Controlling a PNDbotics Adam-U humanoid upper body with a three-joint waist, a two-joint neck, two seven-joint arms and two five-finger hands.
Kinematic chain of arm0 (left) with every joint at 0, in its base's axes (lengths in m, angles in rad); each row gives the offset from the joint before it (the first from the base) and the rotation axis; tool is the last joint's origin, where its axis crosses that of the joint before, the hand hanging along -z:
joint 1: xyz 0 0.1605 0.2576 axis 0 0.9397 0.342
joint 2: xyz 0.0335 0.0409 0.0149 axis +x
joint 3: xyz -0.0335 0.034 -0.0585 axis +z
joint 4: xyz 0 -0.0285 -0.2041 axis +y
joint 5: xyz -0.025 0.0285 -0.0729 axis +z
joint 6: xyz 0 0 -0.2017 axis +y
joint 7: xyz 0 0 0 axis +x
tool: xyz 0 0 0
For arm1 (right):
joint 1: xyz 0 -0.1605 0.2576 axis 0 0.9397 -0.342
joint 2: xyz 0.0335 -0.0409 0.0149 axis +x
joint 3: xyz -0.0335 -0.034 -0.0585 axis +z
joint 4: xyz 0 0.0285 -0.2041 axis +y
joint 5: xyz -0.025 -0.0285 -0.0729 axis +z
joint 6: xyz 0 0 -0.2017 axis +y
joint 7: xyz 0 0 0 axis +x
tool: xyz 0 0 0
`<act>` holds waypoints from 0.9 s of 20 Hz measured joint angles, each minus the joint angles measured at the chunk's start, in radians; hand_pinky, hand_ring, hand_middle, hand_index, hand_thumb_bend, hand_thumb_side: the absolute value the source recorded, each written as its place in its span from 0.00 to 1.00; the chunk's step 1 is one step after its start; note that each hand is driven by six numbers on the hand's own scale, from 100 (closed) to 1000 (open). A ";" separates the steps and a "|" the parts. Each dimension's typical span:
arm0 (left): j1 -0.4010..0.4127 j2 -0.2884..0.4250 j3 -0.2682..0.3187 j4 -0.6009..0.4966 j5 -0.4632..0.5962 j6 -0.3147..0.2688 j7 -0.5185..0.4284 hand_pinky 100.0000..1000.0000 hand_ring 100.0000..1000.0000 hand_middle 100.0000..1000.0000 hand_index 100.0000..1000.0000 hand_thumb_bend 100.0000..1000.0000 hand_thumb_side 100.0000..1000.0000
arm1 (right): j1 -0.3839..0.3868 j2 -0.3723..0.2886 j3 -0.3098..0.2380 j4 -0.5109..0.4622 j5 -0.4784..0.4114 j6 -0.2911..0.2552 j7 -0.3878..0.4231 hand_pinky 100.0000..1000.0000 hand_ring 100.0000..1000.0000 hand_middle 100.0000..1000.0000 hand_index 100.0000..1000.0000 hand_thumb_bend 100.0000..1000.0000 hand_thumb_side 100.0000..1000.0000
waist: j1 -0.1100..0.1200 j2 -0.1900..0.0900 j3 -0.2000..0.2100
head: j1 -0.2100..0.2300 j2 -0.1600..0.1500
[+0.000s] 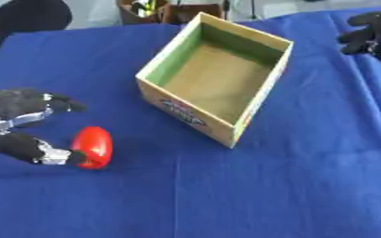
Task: Pick up objects on the table and place them in the box.
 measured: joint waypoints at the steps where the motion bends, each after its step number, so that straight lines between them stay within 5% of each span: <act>1: -0.006 0.000 -0.005 0.014 0.004 -0.004 -0.005 0.75 0.83 0.80 1.00 0.64 1.00 | 0.000 0.000 0.000 0.000 0.000 0.000 0.001 0.71 0.73 0.44 0.74 0.00 0.80 | 0.000 0.001 -0.001 | 0.000 0.000; 18: -0.045 -0.027 -0.036 0.125 0.046 -0.052 -0.025 0.70 0.80 0.78 1.00 0.64 1.00 | -0.001 -0.004 0.000 0.006 0.000 -0.006 0.010 0.71 0.73 0.44 0.74 0.00 0.79 | -0.002 0.017 -0.009 | 0.012 -0.012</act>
